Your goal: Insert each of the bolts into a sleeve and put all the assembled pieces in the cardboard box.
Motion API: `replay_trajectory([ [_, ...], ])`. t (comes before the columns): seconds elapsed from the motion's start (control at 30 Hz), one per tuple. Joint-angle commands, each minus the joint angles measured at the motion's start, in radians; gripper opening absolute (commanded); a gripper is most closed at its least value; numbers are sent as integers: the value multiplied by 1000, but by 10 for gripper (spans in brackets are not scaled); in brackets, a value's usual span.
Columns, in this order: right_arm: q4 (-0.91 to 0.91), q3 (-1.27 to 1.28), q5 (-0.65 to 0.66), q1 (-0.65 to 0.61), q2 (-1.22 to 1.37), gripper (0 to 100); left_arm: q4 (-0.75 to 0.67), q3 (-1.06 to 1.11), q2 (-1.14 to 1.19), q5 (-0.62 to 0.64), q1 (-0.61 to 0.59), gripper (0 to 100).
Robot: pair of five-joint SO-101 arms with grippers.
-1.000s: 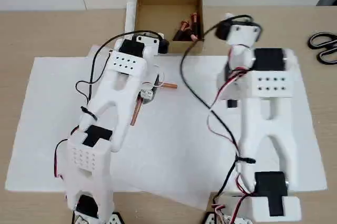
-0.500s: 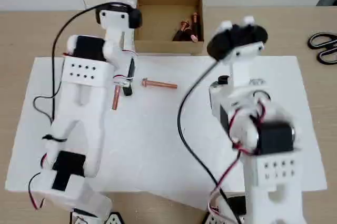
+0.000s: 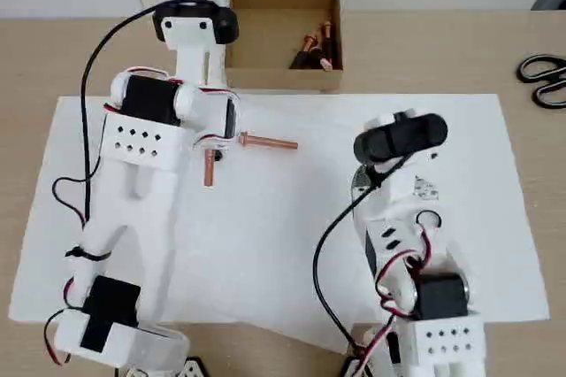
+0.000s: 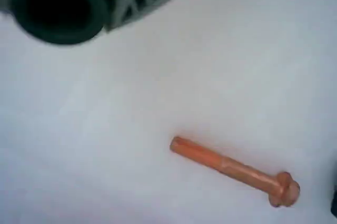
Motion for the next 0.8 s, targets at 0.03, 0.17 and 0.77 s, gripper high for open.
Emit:
replay_trajectory([
  [0.03, -27, 83, -44, -22, -171, 4, -71, -8, -57, 114, 71, 6],
  [0.17, -94, 239, -41, -58, -360, 4, -137, -8, -57, 158, 152, 6],
  [0.77, -145, 474, -94, -165, -549, 4, -304, 41, -433, 118, 244, 6],
])
